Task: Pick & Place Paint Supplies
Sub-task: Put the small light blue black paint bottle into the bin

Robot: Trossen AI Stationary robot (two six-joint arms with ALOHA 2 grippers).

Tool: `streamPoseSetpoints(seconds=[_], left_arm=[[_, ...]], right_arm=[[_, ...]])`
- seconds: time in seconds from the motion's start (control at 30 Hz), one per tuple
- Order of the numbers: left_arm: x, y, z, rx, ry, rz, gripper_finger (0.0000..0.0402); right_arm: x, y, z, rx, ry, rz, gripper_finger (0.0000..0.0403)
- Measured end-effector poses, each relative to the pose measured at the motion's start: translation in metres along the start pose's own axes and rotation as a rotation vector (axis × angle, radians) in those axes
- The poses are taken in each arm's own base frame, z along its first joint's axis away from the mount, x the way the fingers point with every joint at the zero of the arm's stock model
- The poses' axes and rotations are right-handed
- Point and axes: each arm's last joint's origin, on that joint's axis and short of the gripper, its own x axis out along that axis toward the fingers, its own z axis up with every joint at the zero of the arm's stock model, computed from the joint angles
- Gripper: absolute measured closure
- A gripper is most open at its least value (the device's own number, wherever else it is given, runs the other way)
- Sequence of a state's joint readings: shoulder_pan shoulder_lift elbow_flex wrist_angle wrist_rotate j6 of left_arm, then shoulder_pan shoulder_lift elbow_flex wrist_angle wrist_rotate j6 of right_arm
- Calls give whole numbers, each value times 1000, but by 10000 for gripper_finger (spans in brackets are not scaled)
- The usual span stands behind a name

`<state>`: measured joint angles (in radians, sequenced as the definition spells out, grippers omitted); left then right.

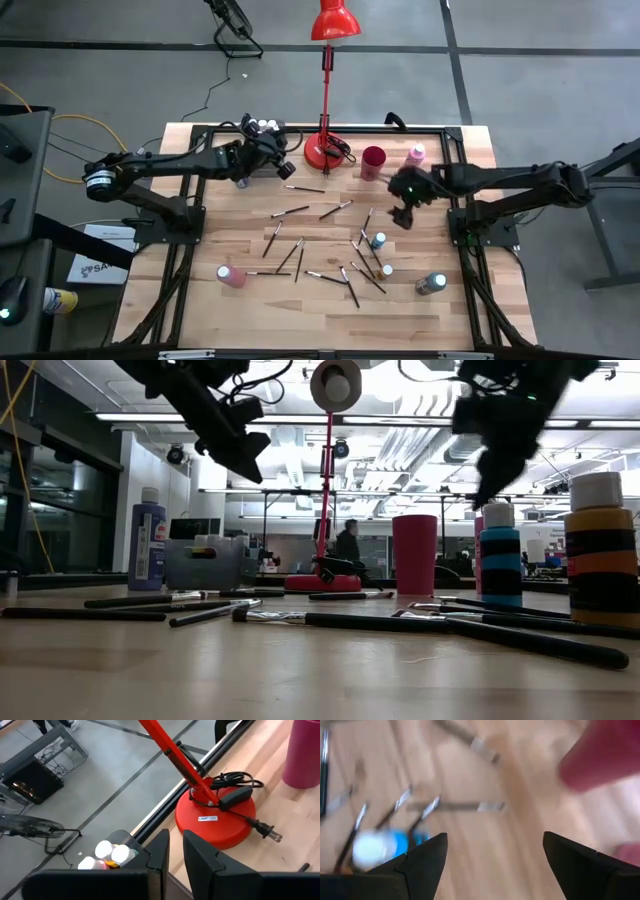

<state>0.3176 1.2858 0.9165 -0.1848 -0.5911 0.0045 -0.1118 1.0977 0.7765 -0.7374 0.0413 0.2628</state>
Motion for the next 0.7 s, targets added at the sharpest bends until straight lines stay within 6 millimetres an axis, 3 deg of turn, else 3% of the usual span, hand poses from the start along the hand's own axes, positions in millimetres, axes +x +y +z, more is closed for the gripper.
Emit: streamPoseSetpoints(seconds=[0.23,0.4,0.7], left_arm=[[0,-1,0,-18,-1,-33,351],[0,-2,0,-18,-1,-59,351],[0,-1,0,-14,0,-59,351]], right_arm=[[26,18,-45,-16,-17,149,82],[39,34,-55,-94,-136,211,82],[59,44,-78,-193,-108,218,82]])
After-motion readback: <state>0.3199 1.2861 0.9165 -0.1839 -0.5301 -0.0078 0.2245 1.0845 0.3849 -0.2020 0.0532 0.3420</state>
